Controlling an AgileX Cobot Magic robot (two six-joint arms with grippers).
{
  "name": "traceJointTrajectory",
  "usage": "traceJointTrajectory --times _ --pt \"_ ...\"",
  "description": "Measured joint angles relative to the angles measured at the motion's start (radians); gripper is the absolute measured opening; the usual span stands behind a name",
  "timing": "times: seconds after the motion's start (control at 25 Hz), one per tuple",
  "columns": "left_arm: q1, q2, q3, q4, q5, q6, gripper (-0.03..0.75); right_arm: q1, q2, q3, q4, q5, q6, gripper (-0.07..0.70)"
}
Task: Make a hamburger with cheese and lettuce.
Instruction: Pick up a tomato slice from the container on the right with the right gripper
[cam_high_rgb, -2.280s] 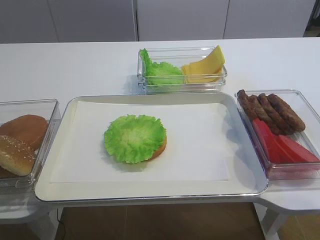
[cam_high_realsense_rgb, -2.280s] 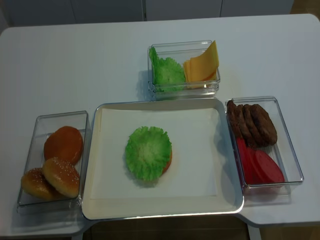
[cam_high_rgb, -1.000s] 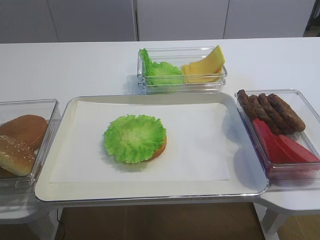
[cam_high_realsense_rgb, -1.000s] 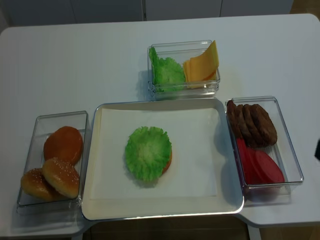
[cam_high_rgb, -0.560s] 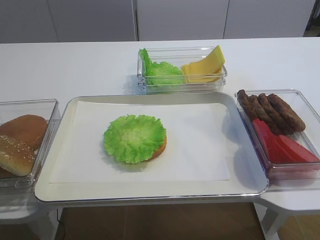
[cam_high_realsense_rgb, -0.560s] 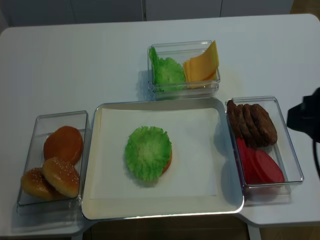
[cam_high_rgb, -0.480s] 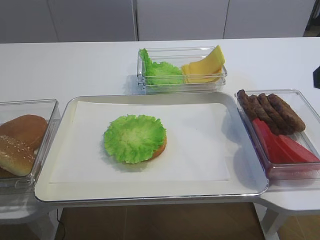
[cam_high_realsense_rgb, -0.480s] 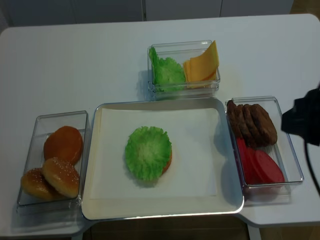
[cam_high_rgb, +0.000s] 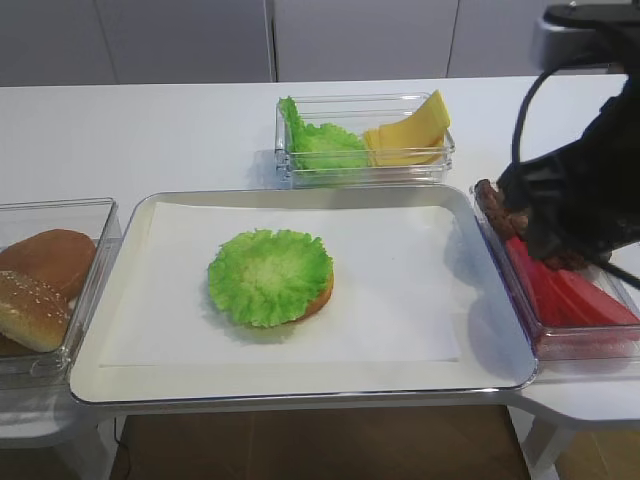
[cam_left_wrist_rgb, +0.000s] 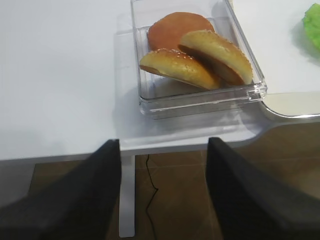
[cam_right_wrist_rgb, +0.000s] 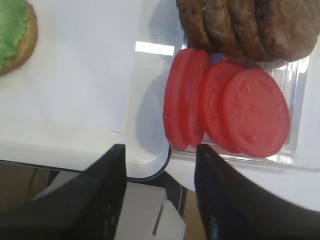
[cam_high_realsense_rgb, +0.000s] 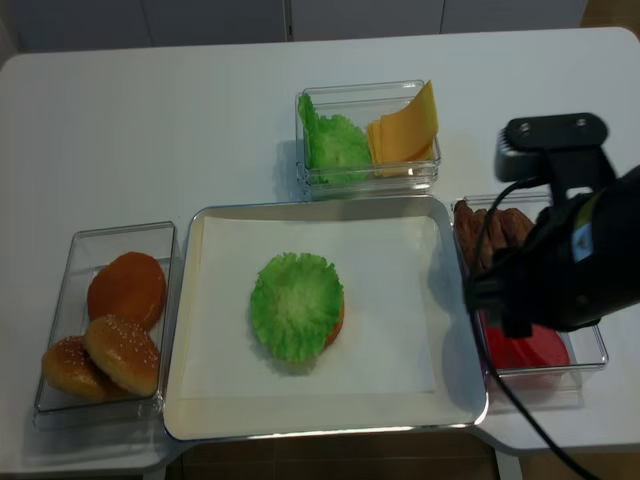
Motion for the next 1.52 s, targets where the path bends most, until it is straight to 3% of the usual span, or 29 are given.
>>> traceJointTrajectory --times 0.16,0.32,1.52 --pt "0.000 0.000 0.000 0.000 0.000 0.000 0.404 0.092 0.063 0.000 -0.118 0.000 0.094 0.340" --pt "0.000 0.000 0.000 0.000 0.000 0.000 0.404 0.127 0.125 -0.025 -0.164 -0.003 0.121 0.279" --pt "0.000 0.000 0.000 0.000 0.000 0.000 0.404 0.129 0.263 -0.050 -0.260 -0.016 0.160 0.251"
